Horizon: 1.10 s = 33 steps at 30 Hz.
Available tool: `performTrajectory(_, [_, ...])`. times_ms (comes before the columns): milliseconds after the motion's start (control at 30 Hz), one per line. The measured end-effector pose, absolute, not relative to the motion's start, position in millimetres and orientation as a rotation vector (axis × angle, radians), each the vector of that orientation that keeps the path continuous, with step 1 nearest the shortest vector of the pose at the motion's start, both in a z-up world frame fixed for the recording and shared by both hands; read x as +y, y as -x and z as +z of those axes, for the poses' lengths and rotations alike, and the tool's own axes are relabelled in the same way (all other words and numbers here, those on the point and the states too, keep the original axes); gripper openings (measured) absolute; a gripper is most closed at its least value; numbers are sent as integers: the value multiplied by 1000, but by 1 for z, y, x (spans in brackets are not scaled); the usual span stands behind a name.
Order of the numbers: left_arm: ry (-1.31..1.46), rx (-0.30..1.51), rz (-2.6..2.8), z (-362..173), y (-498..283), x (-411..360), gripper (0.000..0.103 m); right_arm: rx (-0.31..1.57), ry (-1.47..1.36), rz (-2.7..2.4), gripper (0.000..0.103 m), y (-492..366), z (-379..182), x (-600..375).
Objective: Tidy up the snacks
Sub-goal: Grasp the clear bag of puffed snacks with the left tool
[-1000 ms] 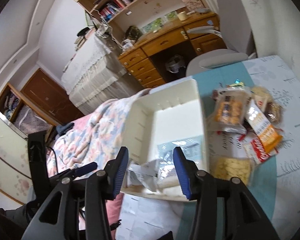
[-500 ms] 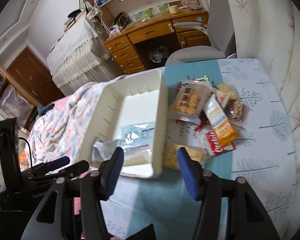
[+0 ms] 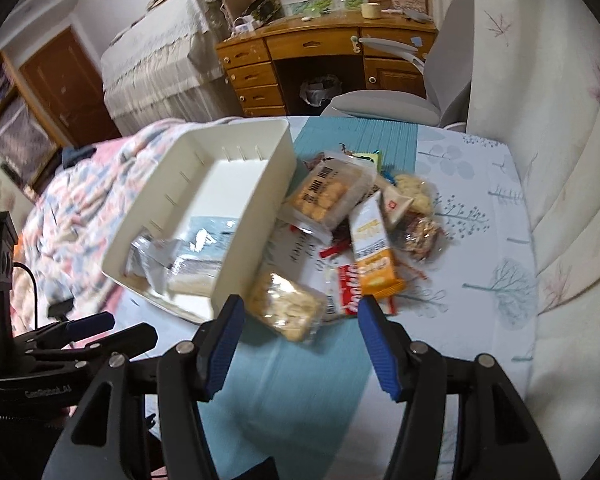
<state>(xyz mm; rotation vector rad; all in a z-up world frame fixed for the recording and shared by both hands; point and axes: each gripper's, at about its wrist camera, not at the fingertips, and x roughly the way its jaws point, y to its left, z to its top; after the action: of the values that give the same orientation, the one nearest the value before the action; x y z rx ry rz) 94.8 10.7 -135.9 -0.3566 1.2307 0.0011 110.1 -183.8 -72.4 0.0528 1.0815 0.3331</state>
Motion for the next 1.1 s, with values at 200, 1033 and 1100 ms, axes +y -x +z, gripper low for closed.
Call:
performTrajectory(200, [490,1291,123,-166,-97,-7,91,1061,75,357,59,-119,-90,-193])
performTrajectory(1033, [884,1332,433,-258,-156,-40,91,1102,186,479,59,-162,-186,-216])
performTrajectory(1100, [876,1337,460,-260,-162,-41,91,1109,176,493,59,-165,-189,-217])
